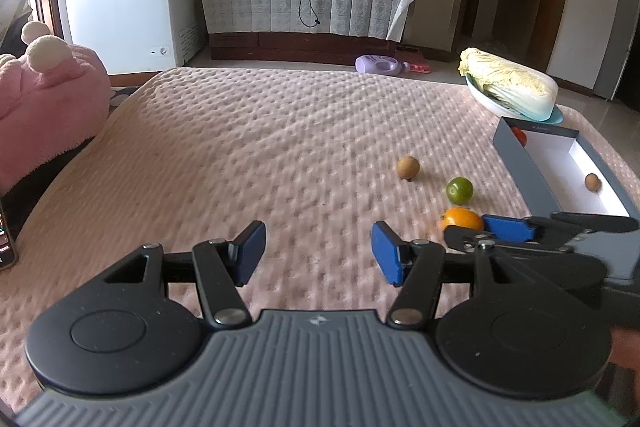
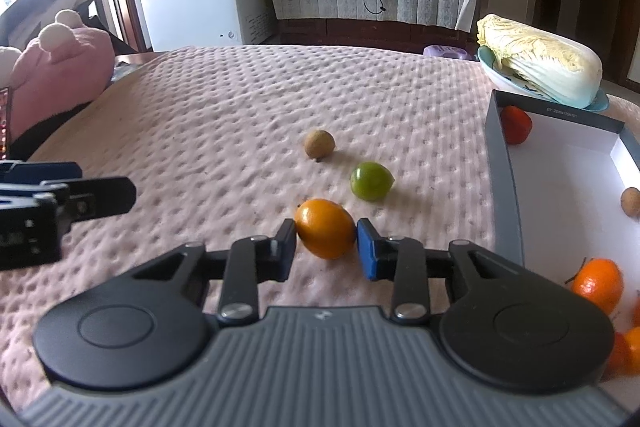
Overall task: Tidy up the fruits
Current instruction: 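Grasp the orange on the quilt with the right gripper, then close the left gripper on another brown fruit while the right gripper holds the orange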
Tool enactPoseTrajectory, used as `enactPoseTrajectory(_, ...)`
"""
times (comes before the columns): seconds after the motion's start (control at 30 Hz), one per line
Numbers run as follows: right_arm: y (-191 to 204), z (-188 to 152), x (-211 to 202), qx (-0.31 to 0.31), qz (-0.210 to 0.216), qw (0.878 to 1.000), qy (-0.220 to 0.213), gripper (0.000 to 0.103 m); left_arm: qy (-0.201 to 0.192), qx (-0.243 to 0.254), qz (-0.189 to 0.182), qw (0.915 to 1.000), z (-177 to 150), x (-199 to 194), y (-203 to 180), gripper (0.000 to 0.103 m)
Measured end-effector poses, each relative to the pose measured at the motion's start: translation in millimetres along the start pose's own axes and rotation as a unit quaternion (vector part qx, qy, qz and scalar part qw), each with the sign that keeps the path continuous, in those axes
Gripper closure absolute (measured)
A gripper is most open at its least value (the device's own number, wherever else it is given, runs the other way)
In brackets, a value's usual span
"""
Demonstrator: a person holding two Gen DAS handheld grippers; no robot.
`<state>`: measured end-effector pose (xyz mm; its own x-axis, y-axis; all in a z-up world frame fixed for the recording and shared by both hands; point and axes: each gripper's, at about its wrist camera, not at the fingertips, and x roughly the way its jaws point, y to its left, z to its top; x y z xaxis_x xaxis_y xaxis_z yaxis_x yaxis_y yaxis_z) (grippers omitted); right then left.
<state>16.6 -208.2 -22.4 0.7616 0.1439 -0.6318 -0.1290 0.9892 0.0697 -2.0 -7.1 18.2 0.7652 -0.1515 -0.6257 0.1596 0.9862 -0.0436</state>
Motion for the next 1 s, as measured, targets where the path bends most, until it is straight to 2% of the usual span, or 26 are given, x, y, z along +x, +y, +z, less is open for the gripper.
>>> enactPoseTrajectory(0.27,-8.2,-8.6,-22.2,-0.010,0.013,1.000,0.013,0.067,0.000,0.003,-0.001,1.0000,0.9,4.9,-8.4,0.039)
enactPoseTrajectory(0.6,-16.2,-15.9,-52.8,-0.028,0.030,0.999,0.005,0.067,-0.005,0.024,-0.002,0.9997,2.2,16.7,-32.2,0.039)
enactPoseTrajectory(1.0,-35.9,-21.1,-67.3,-0.015,0.043,0.999,0.008,0.067,0.002,0.029,0.005,0.9996,12.7,68.7,-48.4,0.039)
